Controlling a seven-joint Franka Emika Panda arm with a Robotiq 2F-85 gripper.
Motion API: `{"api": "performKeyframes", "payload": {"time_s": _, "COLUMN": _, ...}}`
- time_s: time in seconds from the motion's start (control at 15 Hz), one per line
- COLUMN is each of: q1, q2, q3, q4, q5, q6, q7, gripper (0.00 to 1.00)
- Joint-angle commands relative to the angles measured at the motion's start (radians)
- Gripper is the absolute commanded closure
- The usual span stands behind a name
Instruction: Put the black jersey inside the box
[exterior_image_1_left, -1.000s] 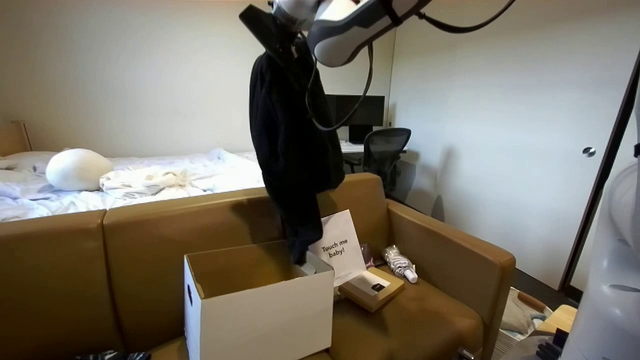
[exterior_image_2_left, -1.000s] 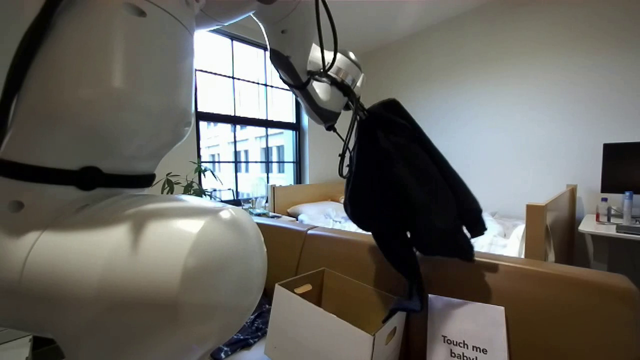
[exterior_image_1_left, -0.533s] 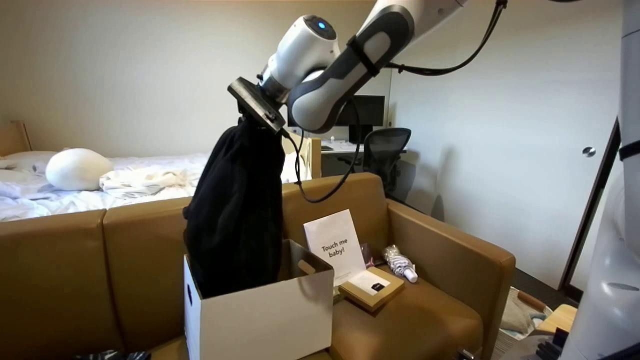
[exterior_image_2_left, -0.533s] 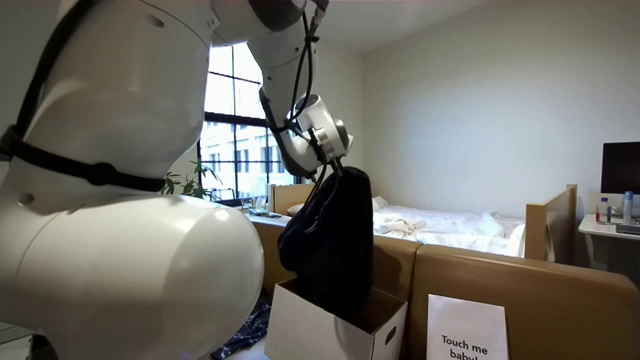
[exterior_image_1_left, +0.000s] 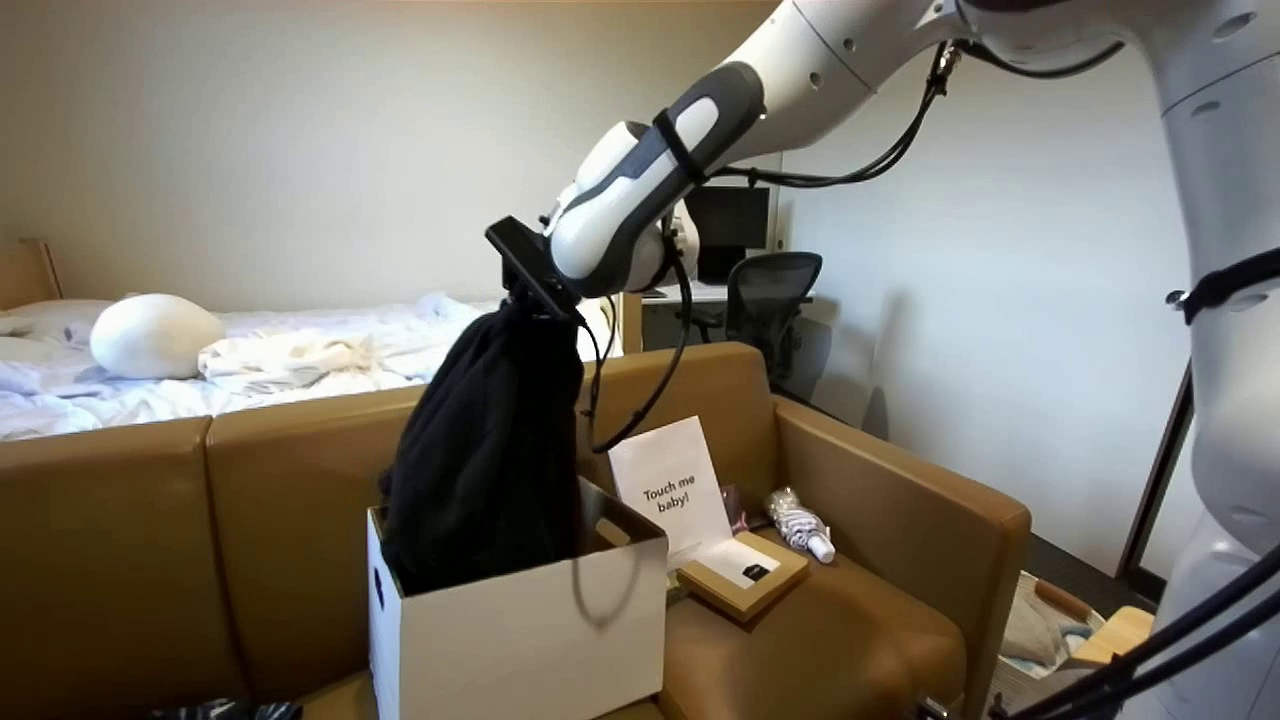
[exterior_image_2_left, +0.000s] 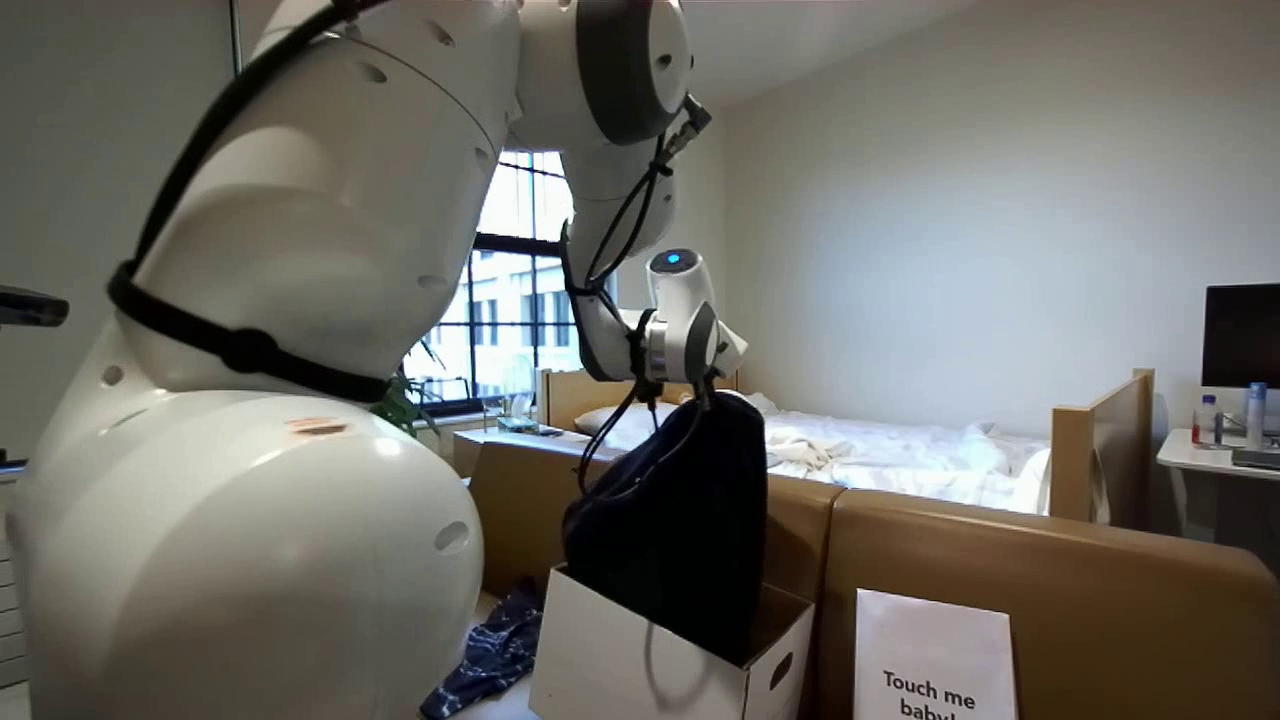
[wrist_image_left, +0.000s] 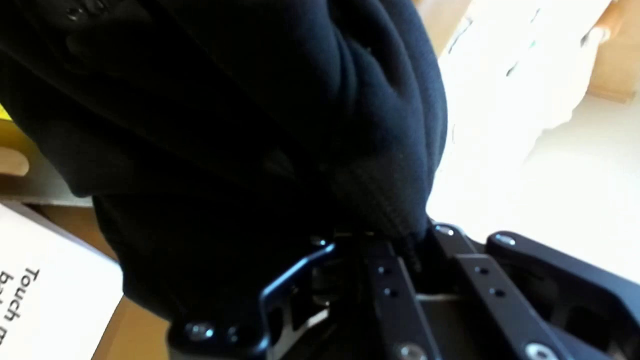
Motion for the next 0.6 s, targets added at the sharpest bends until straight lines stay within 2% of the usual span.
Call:
{"api": "performKeyframes", "payload": {"time_s": 0.0, "q1": -0.019, "q2": 0.065, "q3": -0.084, "q4": 0.141, "q5": 0.206, "q6": -0.033, "q7": -0.107, "gripper": 0.92}}
{"api": "performKeyframes", "payload": {"time_s": 0.07, "q1": 0.008, "q2": 0.097, "q3": -0.134, "q4": 0.172, "q5": 0.226, "q6": -0.052, "q7": -0.13, "gripper": 0.92}}
{"api": "performKeyframes", "payload": {"time_s": 0.13, "q1": -0.005, "q2": 0.131, "q3": -0.144, "q4": 0.199, "q5": 0.149, "q6": -0.077, "q7": -0.068, "gripper": 0.92}}
{"api": "performKeyframes", "payload": {"time_s": 0.2, "q1": 0.028, "q2": 0.16, "q3": -0.175, "q4": 0.224, "q5": 0.242, "q6": -0.127, "q7": -0.16, "gripper": 0.92}}
{"api": "performKeyframes", "payload": {"time_s": 0.27, "q1": 0.01, "q2": 0.198, "q3": -0.163, "q4": 0.238, "q5": 0.154, "q6": -0.174, "q7": -0.094, "gripper": 0.92}}
{"api": "performKeyframes", "payload": {"time_s": 0.33, "q1": 0.052, "q2": 0.224, "q3": -0.2, "q4": 0.252, "q5": 0.236, "q6": -0.222, "q7": -0.167, "gripper": 0.92}}
{"api": "performKeyframes", "payload": {"time_s": 0.4, "q1": 0.03, "q2": 0.248, "q3": -0.158, "q4": 0.261, "q5": 0.265, "q6": -0.292, "q7": -0.191, "gripper": 0.92}}
{"api": "performKeyframes", "payload": {"time_s": 0.53, "q1": 0.037, "q2": 0.265, "q3": -0.118, "q4": 0.253, "q5": 0.311, "q6": -0.368, "q7": -0.253, "gripper": 0.93}}
